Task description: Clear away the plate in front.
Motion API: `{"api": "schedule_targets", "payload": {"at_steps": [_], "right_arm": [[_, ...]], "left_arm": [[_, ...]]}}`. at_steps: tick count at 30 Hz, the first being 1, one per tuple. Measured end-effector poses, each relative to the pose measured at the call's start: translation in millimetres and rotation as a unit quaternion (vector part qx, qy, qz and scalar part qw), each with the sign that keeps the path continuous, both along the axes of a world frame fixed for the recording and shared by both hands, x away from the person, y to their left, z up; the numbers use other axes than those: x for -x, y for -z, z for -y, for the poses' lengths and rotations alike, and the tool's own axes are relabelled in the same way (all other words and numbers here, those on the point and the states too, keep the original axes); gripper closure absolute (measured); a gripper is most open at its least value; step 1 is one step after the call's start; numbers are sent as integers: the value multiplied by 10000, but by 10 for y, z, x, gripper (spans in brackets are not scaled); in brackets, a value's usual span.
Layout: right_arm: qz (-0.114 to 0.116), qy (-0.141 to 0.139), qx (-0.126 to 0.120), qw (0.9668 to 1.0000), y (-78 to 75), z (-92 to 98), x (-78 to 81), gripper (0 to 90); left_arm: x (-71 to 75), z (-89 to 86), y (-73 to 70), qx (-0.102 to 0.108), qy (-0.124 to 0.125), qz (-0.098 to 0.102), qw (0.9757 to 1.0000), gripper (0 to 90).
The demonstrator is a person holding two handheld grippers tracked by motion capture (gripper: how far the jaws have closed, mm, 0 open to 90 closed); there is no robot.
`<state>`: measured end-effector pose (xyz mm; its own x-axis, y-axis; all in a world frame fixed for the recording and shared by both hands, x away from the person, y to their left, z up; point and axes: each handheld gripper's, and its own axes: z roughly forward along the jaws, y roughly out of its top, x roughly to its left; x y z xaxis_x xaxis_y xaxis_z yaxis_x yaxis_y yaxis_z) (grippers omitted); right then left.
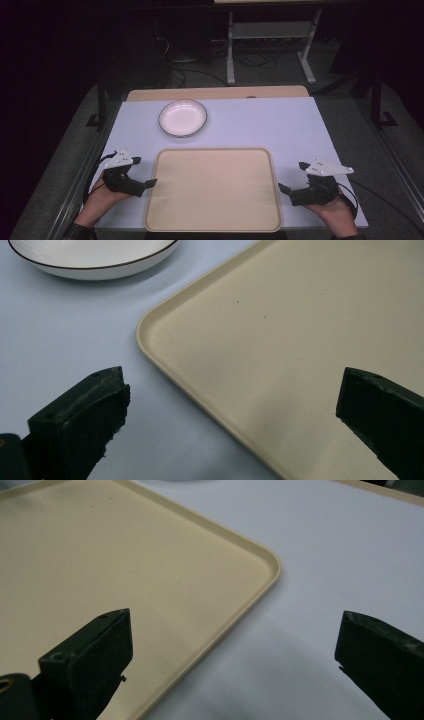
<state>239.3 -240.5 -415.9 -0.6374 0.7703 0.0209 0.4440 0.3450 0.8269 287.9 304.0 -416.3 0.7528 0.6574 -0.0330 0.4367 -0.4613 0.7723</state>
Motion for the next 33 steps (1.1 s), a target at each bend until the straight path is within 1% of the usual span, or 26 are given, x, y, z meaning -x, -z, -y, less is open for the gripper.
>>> {"api": "schedule_targets", "payload": {"at_steps": [6, 8, 14, 20, 26, 33], "right_arm": [[-18, 31, 0, 10000, 8, 14, -6, 14], [-29, 28, 0, 10000, 9, 14, -8, 14], [-41, 33, -23, 10000, 10, 19, -13, 14], [-3, 42, -30, 10000, 4, 12, -5, 14], [10, -22, -13, 10000, 3, 3, -23, 14], [11, -6, -45, 10000, -7, 5, -32, 14]], "left_arm": [[-45, -4, -4, -24, -25, 2, 10000, 0], [-72, -19, -12, 39, -48, -36, 10000, 0], [-129, -19, -11, 47, -100, -111, 9999, 0], [-163, -8, -11, 43, -168, -184, 9997, 0], [-215, -15, -20, 27, -248, -177, 9995, 0], [-242, -12, -27, 37, -322, -165, 9993, 0]]}}
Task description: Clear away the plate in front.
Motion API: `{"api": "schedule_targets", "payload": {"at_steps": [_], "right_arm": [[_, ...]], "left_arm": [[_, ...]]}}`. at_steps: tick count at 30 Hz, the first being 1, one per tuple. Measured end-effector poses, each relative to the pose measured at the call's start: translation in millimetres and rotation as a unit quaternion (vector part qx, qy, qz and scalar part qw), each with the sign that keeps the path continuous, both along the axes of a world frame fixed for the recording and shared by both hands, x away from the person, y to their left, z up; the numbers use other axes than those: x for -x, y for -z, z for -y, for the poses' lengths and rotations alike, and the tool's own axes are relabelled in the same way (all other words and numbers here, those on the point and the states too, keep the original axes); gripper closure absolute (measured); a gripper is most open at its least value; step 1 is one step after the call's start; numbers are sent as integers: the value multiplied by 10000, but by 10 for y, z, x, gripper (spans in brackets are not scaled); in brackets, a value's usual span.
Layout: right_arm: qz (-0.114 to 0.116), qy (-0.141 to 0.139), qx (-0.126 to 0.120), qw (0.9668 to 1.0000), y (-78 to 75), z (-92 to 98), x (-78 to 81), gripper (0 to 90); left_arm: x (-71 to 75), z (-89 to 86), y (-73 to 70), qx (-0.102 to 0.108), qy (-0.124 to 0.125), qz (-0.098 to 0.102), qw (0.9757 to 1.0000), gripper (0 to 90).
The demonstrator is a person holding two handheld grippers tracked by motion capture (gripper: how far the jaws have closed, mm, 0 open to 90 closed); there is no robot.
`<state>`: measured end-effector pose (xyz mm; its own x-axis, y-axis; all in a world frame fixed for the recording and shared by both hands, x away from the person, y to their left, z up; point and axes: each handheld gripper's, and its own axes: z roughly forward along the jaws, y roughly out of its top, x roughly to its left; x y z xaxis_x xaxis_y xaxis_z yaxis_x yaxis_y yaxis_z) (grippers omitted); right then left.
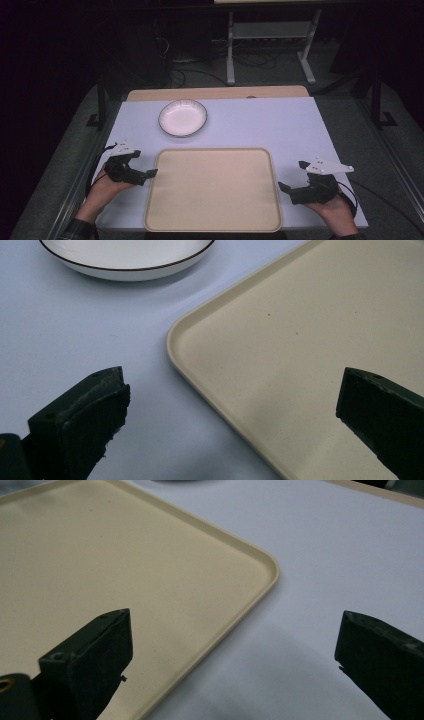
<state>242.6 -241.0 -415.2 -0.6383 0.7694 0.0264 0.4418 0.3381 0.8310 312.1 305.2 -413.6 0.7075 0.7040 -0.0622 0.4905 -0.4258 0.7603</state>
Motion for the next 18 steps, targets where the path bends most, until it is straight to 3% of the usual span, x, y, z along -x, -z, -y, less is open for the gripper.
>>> {"api": "schedule_targets", "payload": {"at_steps": [18], "right_arm": [[-13, 17, -27, 10000, 0, 5, 3, 14]], "left_arm": [[-248, 120, -89, -1, -129, 87, 9999, 0]]}}
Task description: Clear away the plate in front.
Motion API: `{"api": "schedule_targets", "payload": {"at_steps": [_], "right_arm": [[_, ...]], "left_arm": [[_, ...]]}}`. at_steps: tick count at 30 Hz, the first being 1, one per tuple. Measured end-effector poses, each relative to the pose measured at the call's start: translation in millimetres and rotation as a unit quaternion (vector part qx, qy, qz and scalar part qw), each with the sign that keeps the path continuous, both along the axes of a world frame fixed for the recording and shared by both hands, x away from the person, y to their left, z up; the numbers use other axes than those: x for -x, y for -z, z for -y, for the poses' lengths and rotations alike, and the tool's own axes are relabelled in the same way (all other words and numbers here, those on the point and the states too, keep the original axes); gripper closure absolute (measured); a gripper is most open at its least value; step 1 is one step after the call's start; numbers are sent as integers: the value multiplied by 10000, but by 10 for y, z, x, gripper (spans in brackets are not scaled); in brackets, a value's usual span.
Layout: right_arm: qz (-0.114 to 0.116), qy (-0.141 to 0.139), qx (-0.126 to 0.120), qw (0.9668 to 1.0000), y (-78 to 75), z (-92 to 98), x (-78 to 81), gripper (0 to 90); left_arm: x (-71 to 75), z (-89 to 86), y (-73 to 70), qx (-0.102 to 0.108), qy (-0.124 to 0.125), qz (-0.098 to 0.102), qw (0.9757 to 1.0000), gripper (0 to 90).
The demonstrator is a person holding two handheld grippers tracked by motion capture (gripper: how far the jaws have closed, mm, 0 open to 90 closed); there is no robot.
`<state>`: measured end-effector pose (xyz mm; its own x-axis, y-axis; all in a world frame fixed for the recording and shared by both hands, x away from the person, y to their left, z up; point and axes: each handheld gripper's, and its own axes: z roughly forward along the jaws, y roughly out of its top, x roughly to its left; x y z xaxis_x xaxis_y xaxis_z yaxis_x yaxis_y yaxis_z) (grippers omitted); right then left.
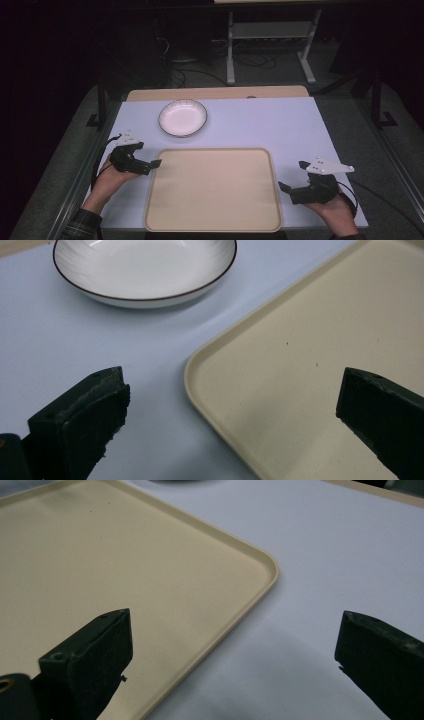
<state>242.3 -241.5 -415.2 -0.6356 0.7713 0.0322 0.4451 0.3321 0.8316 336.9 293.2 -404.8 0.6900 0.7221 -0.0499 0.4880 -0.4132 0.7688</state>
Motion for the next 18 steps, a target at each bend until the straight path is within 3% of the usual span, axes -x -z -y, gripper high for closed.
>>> {"api": "schedule_targets", "payload": {"at_steps": [18], "right_arm": [[4, 25, -25, 10000, -10, 12, 6, 14]], "left_arm": [[-184, 121, -91, 75, 12, 61, 10000, 0]]}}
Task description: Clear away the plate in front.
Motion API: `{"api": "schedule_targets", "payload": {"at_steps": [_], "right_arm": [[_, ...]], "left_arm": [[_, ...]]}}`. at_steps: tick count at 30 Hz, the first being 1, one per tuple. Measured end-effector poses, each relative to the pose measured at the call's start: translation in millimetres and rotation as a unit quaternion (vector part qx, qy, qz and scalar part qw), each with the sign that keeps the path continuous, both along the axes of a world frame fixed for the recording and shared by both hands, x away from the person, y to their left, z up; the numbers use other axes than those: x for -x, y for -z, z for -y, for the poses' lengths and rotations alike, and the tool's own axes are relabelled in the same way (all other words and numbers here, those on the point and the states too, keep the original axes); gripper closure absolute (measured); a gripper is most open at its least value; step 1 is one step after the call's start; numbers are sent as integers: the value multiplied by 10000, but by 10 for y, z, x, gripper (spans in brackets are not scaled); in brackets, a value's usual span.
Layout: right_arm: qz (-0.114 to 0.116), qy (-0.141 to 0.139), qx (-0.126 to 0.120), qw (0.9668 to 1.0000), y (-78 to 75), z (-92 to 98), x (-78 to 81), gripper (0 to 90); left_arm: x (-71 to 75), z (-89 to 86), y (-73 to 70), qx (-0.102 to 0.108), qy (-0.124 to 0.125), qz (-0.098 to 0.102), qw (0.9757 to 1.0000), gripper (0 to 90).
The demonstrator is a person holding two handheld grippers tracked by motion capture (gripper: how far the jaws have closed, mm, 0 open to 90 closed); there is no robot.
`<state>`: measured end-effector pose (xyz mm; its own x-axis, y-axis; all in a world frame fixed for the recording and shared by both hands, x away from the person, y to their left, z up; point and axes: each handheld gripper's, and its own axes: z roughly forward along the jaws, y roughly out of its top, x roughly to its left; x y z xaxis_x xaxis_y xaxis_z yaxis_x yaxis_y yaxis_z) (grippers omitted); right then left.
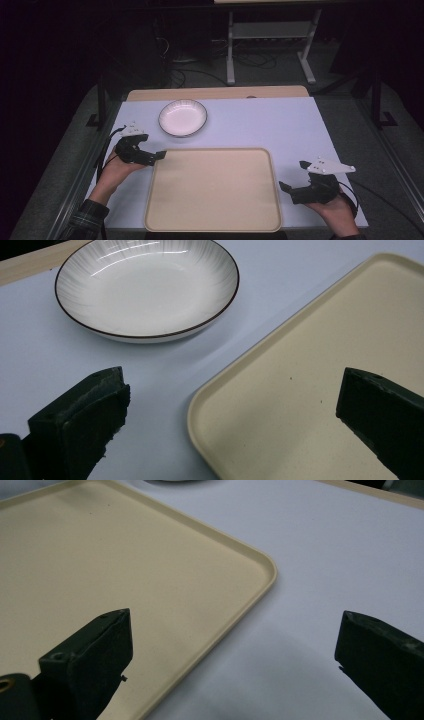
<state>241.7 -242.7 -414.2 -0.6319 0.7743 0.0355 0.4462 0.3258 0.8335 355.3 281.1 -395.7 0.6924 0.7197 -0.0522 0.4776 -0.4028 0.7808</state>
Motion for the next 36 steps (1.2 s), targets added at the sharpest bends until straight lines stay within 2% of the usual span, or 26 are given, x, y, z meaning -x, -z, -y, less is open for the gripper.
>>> {"api": "schedule_targets", "payload": {"at_steps": [16, 18, 36], "right_arm": [[-5, 26, -16, 10000, -8, 13, 0, 14], [13, 26, -8, 10000, -10, 19, -1, 14], [9, 43, -27, 10000, -10, 35, -4, 14]], "left_arm": [[-151, 140, -14, -33, -63, -55, 10000, 0], [-183, 164, -3, -87, -77, -117, 9999, 0], [-392, 210, 8, -74, -177, -355, 9992, 0]]}}
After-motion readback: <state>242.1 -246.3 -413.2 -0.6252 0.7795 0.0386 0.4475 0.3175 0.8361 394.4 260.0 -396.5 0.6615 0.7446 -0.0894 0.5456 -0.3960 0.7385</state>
